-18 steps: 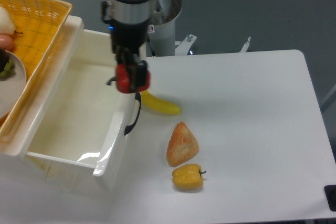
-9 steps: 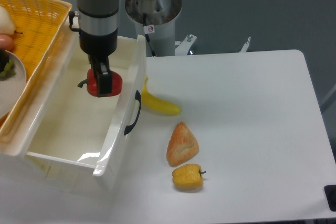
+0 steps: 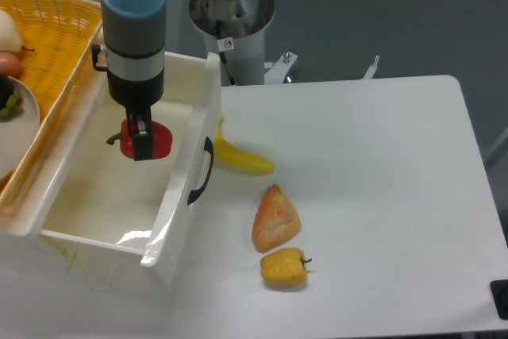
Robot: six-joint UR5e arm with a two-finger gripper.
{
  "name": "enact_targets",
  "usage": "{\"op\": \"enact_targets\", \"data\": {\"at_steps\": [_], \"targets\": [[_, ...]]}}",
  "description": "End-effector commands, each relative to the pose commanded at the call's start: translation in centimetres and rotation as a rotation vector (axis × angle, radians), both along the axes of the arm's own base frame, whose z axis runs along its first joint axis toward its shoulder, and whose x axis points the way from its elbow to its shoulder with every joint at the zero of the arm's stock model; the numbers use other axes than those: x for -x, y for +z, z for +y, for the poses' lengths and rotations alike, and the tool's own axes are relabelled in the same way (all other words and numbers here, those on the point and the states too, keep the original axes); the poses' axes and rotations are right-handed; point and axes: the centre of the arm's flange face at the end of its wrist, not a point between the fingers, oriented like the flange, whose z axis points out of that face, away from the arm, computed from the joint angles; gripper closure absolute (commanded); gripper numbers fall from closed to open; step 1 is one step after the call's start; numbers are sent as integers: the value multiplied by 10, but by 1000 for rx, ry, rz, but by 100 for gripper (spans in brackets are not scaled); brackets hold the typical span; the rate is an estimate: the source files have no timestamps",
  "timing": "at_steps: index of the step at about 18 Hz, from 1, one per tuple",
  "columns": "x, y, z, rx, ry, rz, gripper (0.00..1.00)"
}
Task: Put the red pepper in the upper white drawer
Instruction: 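Lower the red pepper into the white drawer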
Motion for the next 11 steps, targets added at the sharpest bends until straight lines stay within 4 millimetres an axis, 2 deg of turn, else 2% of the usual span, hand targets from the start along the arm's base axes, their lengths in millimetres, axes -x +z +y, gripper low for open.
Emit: {"op": "enact_targets", "data": {"at_steps": [7, 11], "targets": [[-4, -26, 11, 37, -27, -20, 55], [-2, -33, 13, 46, -51, -22, 55]]}}
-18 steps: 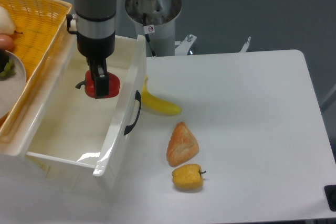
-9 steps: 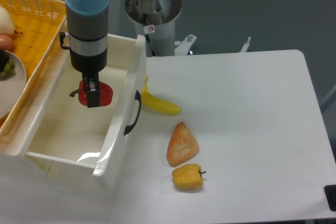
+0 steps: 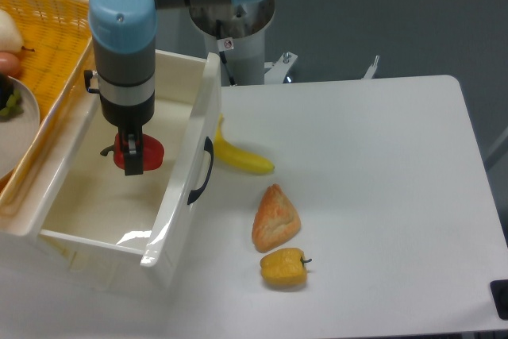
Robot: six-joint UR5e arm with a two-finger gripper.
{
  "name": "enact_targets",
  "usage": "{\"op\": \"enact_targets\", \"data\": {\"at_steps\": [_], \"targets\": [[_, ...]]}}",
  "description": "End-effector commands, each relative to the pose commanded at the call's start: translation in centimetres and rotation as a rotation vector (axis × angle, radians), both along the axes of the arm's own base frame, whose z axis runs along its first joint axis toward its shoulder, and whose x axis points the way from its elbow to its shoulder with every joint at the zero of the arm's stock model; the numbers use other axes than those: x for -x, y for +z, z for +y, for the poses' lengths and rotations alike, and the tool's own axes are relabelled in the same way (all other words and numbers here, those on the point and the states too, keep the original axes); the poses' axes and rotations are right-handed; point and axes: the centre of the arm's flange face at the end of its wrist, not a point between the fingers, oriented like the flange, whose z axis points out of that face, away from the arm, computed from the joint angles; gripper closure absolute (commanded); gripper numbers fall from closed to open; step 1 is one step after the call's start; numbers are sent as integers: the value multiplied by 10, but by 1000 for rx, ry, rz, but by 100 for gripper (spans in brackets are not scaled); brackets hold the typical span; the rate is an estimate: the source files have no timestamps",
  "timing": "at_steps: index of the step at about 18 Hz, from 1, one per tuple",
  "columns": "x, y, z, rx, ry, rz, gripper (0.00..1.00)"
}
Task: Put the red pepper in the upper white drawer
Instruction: 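Lower the red pepper into the white drawer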
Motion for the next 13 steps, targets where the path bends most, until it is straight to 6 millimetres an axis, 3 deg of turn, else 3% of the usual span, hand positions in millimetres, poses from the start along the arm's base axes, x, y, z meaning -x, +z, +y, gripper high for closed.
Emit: {"op": "enact_targets", "data": {"at_steps": [7, 13], "targets": [[-4, -18, -6, 27, -24, -11, 55], [-4, -22, -6, 33, -24, -14, 55]]}}
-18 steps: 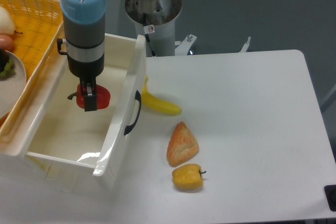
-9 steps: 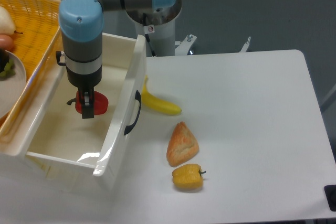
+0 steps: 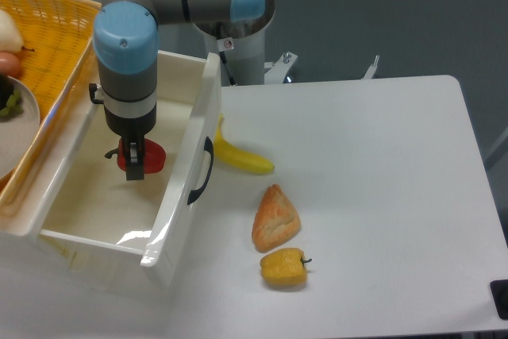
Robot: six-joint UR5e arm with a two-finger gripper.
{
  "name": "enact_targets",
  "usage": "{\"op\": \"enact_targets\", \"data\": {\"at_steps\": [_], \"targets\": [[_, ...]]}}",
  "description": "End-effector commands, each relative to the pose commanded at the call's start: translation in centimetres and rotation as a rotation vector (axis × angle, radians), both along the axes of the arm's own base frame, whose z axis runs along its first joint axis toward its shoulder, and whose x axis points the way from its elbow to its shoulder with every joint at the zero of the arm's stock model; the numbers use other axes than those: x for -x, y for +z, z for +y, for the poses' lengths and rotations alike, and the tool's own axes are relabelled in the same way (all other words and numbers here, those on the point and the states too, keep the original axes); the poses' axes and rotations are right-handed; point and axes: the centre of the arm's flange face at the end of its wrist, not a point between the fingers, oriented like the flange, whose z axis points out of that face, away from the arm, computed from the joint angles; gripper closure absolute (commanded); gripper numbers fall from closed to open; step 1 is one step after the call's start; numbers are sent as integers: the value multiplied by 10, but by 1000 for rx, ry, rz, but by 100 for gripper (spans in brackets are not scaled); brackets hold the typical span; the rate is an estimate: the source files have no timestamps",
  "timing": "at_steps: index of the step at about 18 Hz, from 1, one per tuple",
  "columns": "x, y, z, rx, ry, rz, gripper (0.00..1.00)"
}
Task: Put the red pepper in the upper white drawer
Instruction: 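Lower the red pepper into the white drawer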
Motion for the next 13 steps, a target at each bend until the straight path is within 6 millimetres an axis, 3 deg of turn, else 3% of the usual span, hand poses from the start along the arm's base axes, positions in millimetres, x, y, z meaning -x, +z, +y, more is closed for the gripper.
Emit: {"op": "enact_targets", "data": {"at_steps": [7, 11, 13], "targets": [[-2, -8, -2, 14, -1, -6, 51], [-3, -10, -3, 18, 0, -9, 43], [-3, -13, -4, 23, -1, -12, 33]]}}
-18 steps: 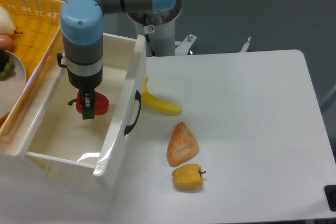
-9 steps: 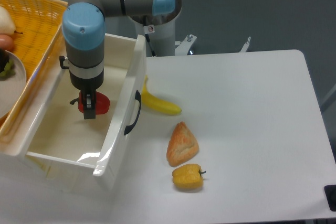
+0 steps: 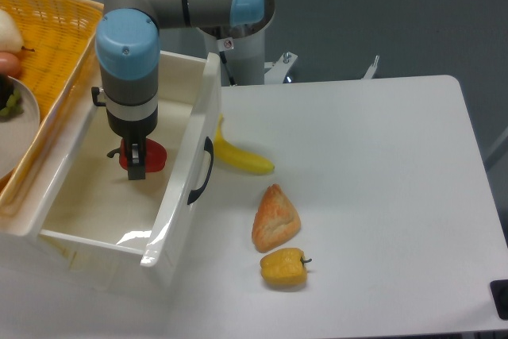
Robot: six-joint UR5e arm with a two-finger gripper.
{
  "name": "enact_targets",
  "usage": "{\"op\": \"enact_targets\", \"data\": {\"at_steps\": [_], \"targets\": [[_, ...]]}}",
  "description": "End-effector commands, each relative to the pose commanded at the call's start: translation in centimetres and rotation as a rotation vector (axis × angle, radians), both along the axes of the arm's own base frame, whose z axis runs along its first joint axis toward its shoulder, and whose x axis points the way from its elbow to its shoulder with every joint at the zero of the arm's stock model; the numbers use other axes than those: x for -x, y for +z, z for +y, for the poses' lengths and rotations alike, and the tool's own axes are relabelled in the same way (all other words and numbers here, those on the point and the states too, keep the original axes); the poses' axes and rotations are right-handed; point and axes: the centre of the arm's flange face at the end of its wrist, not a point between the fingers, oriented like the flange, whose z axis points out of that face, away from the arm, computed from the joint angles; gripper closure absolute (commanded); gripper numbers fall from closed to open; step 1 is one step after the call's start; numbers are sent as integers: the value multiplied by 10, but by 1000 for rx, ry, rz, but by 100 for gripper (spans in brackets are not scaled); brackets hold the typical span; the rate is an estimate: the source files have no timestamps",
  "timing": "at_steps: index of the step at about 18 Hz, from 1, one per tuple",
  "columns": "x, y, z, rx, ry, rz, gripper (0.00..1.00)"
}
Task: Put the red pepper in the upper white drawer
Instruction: 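Lower the red pepper into the white drawer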
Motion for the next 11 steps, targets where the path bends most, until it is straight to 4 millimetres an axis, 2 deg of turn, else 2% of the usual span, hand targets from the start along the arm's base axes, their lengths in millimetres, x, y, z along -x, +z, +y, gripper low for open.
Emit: {"op": "enact_targets", "data": {"at_steps": [6, 11], "targets": [[-2, 0, 3, -15, -8, 9, 14], [-2, 4, 3, -21, -6, 12, 9]]}}
